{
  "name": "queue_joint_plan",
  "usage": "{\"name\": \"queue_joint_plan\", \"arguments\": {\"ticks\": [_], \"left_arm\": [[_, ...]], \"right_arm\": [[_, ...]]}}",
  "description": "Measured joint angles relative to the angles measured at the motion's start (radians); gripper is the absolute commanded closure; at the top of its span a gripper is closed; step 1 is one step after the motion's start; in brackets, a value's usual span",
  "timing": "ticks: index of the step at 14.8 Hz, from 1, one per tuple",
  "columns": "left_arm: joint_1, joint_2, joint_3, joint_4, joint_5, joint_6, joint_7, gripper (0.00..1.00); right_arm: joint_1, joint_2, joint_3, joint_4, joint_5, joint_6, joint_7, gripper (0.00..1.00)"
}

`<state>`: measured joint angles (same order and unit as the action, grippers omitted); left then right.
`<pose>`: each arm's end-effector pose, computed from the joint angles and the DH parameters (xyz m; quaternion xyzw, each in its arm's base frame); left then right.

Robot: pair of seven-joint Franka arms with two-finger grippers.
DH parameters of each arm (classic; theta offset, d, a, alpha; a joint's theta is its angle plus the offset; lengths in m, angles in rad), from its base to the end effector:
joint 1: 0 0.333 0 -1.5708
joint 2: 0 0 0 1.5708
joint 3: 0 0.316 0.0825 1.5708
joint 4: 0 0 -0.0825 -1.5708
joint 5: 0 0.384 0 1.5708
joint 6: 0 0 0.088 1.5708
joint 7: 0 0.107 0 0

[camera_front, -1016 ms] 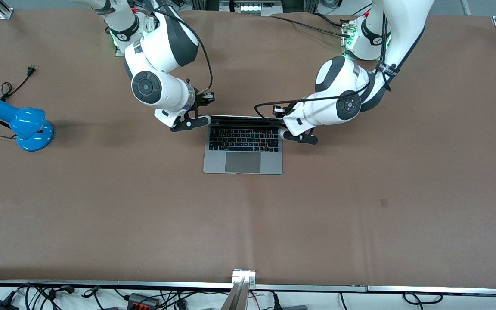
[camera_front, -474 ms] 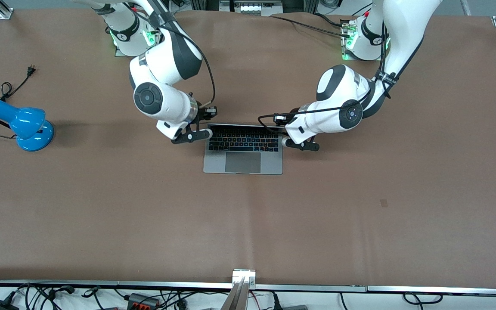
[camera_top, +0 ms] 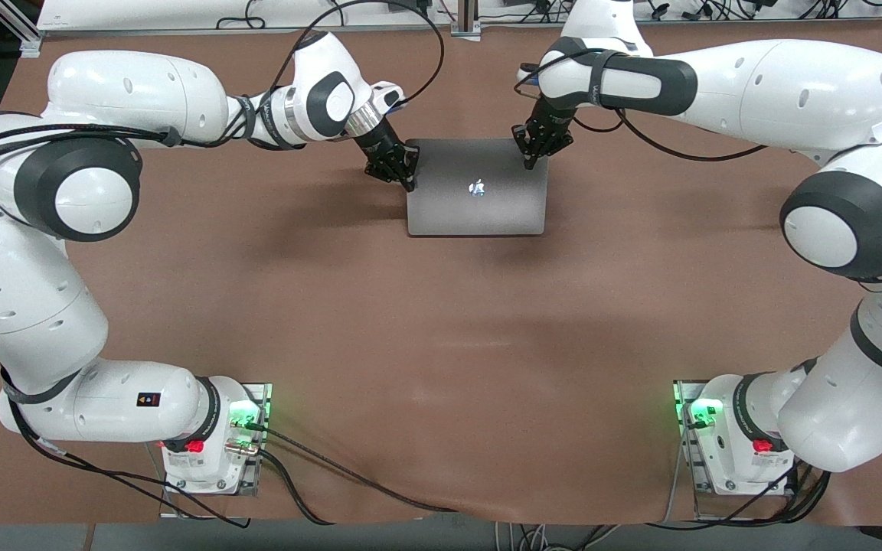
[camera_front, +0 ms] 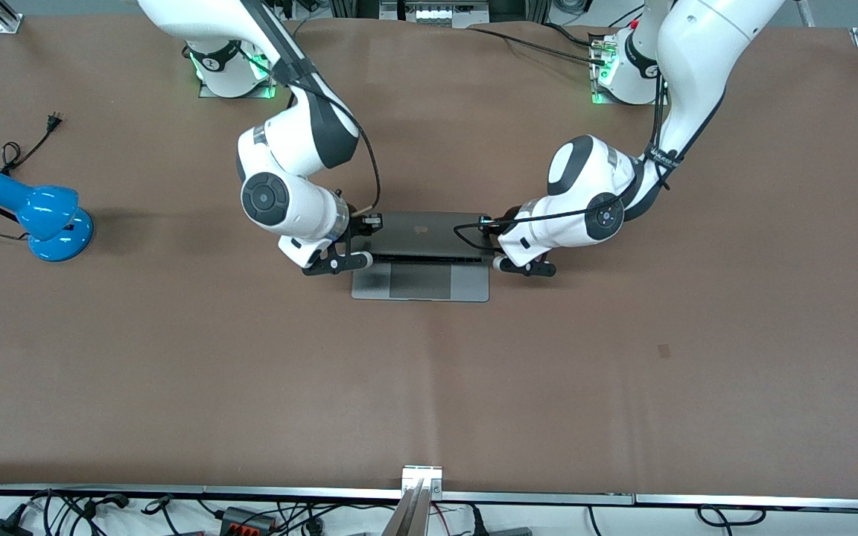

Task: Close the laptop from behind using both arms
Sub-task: 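Push the laptop screen down onto the keyboard with both grippers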

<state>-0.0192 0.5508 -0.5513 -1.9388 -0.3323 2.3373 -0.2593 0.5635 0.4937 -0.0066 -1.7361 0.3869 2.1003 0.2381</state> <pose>0.5223 -0.3254 0.2328 0.9667 -0.0042 -0.1459 0.2104 0.5438 0.3603 0.2875 -0.9842 -0.0495 0.1195 0.1209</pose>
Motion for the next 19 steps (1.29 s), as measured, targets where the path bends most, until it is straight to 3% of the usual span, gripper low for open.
{"name": "queue_joint_plan", "arguments": {"ticks": [8,19], "left_arm": [[-0.004,0.003,0.0,0.009,0.058,0.008,-0.046,1.0],[-0.023,0.126,0.012,0.058,0.1,0.103,-0.047,1.0]], "right_arm": [[-0.001,0.104,-0.01,0.07,0.0,0.006,0.0,1.0],[-0.001,0.191,-0.011,0.098,-0.006,0.077,0.0,1.0]]}}
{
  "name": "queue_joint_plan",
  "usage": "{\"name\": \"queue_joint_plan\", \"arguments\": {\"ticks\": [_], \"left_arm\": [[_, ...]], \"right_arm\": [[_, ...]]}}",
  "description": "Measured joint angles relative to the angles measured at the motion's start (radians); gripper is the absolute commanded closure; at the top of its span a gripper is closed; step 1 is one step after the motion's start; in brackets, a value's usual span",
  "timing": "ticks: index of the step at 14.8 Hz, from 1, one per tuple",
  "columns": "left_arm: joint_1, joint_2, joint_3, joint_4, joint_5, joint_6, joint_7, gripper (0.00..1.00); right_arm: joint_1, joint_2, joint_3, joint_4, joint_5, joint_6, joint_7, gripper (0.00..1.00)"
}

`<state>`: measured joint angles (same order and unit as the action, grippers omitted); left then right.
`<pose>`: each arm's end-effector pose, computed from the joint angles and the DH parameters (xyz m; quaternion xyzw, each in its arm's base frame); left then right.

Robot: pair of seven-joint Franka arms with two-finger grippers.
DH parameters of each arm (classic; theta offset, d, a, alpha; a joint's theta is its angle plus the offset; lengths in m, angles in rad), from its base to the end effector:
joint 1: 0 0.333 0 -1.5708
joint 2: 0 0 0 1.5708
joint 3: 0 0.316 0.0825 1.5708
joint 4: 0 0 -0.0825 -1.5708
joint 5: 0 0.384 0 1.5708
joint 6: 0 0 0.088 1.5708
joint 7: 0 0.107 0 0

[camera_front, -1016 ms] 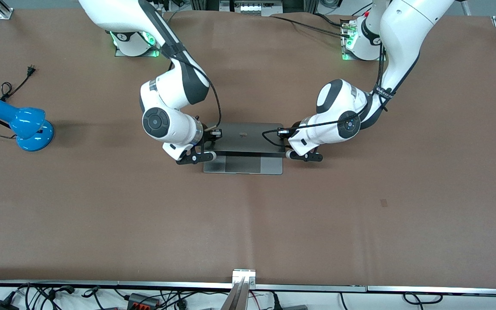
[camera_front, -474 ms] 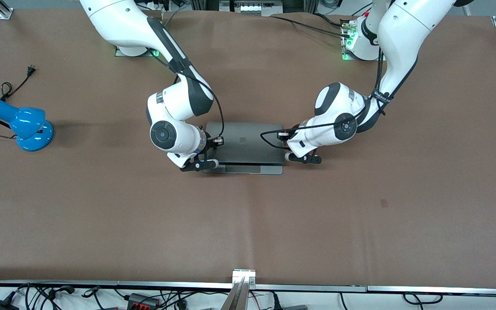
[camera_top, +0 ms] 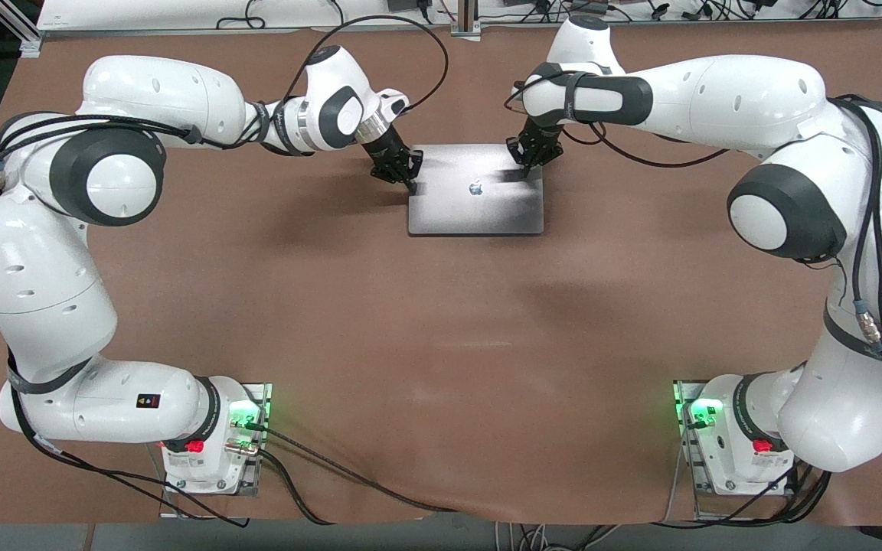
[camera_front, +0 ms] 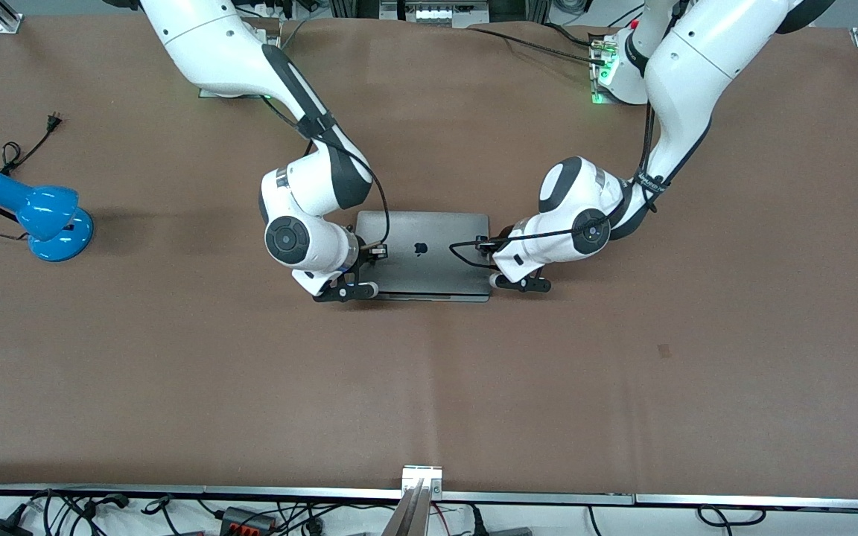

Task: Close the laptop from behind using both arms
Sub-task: 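Push the laptop screen down onto the keyboard with both grippers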

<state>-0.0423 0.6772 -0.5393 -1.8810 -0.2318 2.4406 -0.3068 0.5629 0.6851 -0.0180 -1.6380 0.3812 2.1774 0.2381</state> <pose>0.5369 -0.3339 0.1899 0.9717 0.0018 -0.1230 0.2019 0.5684 0.3624 0.2066 -0.9868 -0.0337 0.1197 0.1038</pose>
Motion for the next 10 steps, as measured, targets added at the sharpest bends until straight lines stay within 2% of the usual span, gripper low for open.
{"name": "queue_joint_plan", "arguments": {"ticks": [10], "left_arm": [[-0.026,0.029,0.026,0.011,0.034,0.042,-0.003,1.0]], "right_arm": [[0.001,0.039,0.0,0.005,-0.001,0.039,0.0,1.0]]}}
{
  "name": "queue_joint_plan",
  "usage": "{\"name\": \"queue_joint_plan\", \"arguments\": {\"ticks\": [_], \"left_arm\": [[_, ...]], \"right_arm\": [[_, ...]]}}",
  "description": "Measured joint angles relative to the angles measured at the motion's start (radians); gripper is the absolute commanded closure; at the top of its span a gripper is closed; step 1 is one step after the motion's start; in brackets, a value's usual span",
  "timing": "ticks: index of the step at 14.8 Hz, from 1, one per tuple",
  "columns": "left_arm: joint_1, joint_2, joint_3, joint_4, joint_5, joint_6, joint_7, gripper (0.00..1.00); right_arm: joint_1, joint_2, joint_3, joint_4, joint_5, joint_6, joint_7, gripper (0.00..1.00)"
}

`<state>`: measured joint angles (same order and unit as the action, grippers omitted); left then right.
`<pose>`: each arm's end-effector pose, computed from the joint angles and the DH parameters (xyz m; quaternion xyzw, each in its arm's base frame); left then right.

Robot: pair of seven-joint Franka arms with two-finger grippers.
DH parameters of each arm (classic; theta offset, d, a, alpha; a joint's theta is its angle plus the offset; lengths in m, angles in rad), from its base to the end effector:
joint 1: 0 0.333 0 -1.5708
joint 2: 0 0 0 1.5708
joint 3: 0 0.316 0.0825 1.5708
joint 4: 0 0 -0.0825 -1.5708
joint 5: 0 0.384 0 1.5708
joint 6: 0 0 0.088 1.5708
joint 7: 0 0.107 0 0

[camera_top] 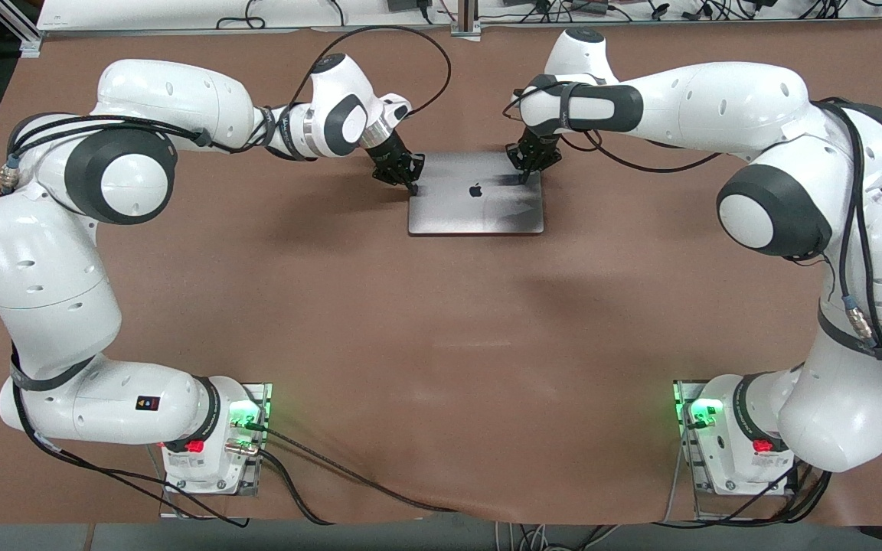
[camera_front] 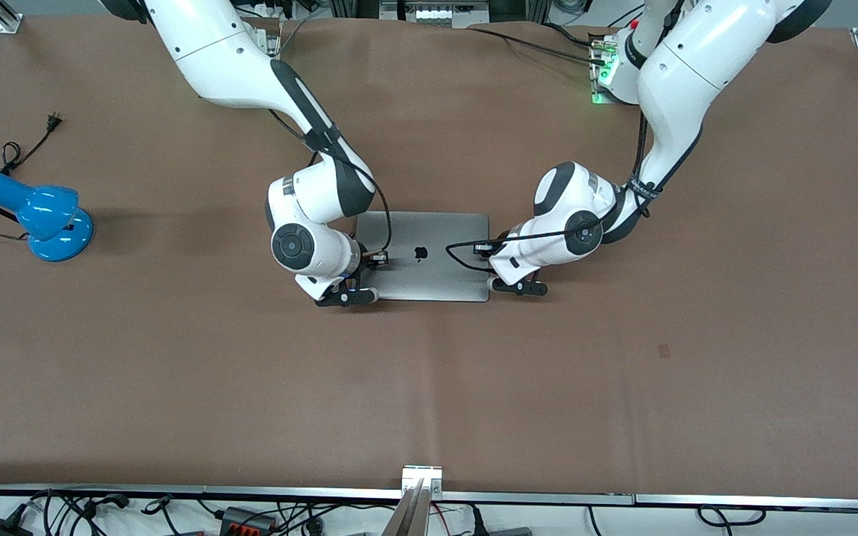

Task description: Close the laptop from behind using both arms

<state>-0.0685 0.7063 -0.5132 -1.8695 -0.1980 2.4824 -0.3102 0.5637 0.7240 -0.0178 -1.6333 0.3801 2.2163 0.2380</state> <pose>0.5400 -0.3352 0.1757 0.9753 -0.0038 -0.1075 0.1929 0.5695 0.3616 0.1848 -0.9878 -0.0296 0.1157 0.1000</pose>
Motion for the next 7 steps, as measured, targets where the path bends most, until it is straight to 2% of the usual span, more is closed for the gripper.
{"name": "queue_joint_plan", "arguments": {"ticks": [3,7], "left_arm": [[0.003,-0.006,0.004,0.029,0.003,-0.016,-0.011,1.0],[0.038,-0.11,0.008,0.118,0.007,-0.252,-0.018,1.0]], "right_arm": [[0.0,0.001,0.0,0.0,0.0,0.0,0.0,1.0],[0.0,0.001,0.0,0.0,0.0,0.002,0.0,1.0]]}}
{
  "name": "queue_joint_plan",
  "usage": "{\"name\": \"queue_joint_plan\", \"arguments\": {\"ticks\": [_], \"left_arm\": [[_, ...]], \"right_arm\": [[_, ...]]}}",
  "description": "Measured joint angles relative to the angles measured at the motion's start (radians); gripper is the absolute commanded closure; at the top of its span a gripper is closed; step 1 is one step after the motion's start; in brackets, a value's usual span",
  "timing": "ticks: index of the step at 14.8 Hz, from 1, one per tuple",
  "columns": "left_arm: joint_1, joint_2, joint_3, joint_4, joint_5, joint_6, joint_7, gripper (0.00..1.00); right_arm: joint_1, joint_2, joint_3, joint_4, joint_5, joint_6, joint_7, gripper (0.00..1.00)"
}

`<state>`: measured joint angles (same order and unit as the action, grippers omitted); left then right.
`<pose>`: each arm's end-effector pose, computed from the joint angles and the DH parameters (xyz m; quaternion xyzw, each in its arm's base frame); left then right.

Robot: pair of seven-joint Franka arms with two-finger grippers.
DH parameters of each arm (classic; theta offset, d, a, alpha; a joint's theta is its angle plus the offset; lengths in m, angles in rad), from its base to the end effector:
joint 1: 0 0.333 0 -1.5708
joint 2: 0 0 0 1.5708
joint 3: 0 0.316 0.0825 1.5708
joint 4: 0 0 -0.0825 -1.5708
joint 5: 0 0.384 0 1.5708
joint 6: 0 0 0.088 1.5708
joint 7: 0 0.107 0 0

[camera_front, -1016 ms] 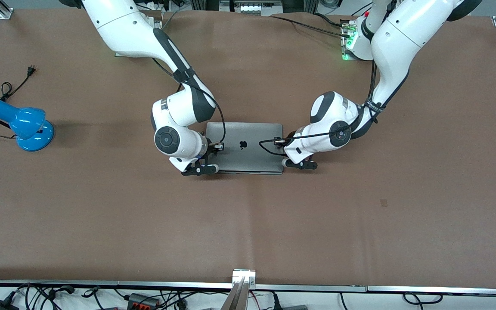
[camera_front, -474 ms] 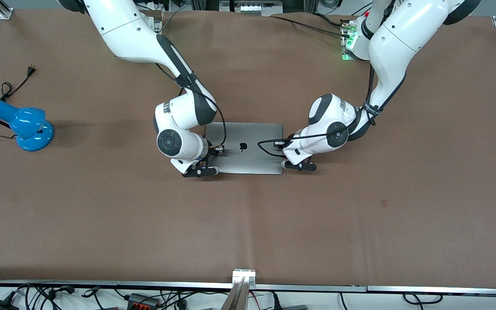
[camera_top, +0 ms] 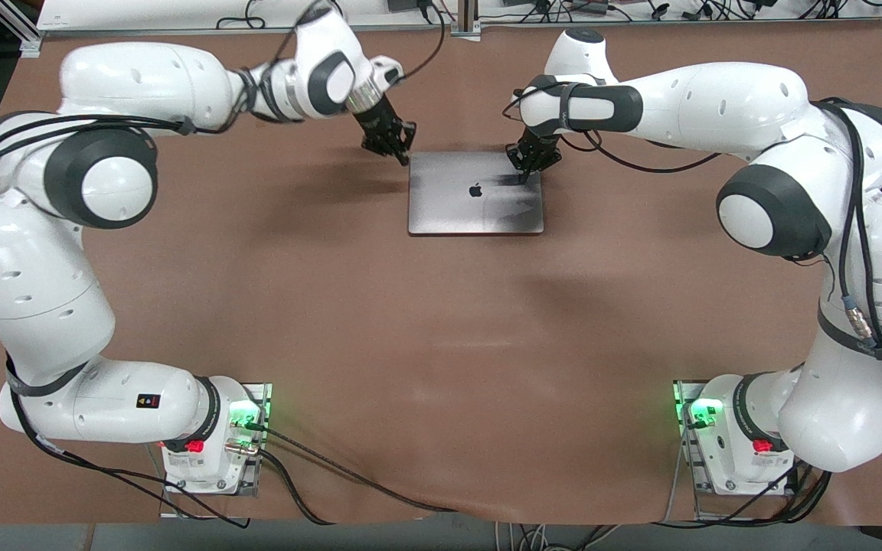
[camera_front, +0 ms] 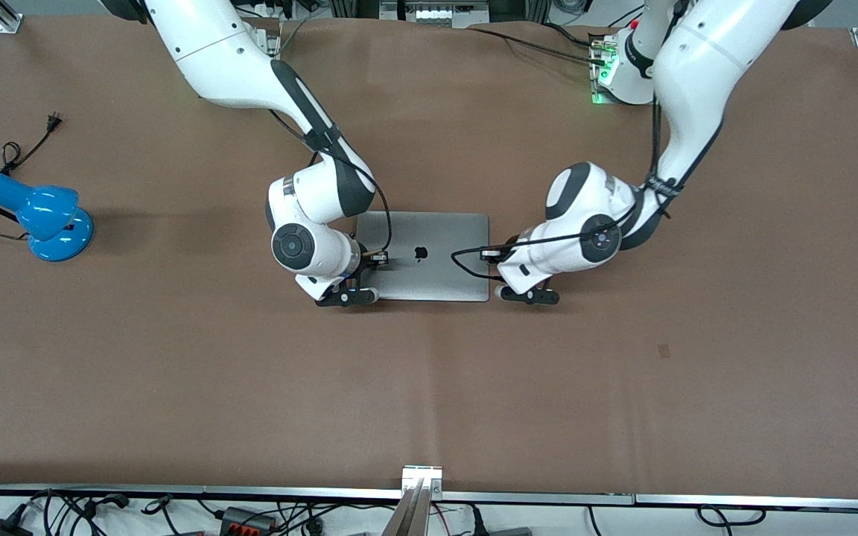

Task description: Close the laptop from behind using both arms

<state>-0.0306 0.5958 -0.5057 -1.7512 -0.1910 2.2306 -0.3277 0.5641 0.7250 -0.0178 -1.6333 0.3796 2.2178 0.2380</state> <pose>0.5787 -0.3148 0.2659 0.9771 -0.0086 -0.1136 0.1797 0.5694 0.3617 0.1842 -0.9879 -0.0298 0.1153 0.0997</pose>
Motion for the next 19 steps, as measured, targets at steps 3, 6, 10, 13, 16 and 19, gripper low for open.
{"name": "queue_joint_plan", "arguments": {"ticks": [3,6,10,13,16,19], "left_arm": [[0.013,-0.148,0.053,0.027,0.003,-0.185,0.006,1.0],[0.016,-0.278,0.121,0.027,0.004,-0.333,0.03,1.0],[0.013,-0.423,0.283,0.04,0.004,-0.536,0.198,1.0],[0.016,-0.466,0.365,0.092,0.004,-0.647,0.267,1.0],[0.014,-0.468,0.384,0.105,0.004,-0.658,0.267,1.0],[0.013,-0.48,0.429,0.113,0.004,-0.693,0.266,0.89]], "right_arm": [[0.001,-0.002,-0.004,0.003,-0.001,0.007,0.0,1.0],[0.004,-0.037,-0.052,0.032,-0.015,-0.022,-0.001,1.0],[0.0,-0.161,-0.14,0.083,-0.072,-0.191,-0.001,1.0],[-0.002,-0.235,-0.198,0.143,-0.137,-0.346,-0.006,0.72],[-0.003,-0.257,-0.259,0.226,-0.158,-0.47,-0.015,0.0],[-0.004,-0.259,-0.325,0.292,-0.16,-0.535,-0.021,0.0]]}}
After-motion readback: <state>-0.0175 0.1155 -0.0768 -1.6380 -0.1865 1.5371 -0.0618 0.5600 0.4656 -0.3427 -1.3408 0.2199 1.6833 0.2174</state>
